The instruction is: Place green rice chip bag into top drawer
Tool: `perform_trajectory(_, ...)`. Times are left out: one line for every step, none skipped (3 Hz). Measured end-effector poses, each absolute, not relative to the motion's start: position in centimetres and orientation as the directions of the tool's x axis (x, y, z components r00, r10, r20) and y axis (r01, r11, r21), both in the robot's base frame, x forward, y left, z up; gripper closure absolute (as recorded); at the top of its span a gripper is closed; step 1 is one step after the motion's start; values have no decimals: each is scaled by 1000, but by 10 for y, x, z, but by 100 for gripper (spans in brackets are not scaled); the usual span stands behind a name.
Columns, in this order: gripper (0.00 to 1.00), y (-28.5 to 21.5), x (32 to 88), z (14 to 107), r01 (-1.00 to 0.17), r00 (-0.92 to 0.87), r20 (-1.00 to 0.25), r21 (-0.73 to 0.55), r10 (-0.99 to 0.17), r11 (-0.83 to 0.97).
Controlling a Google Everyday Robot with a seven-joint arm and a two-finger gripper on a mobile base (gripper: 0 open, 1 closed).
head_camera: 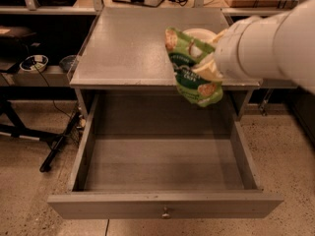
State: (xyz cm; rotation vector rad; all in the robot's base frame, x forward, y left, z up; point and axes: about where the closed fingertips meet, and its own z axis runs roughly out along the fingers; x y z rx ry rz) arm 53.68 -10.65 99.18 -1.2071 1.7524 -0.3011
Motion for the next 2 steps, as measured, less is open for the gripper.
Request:
perform_trajectory(100,-107,536,963,-615,-88,-545,-629,-834,476)
perform_trajectory(100,-110,534,940,-634,-115,-530,-612,-840,472)
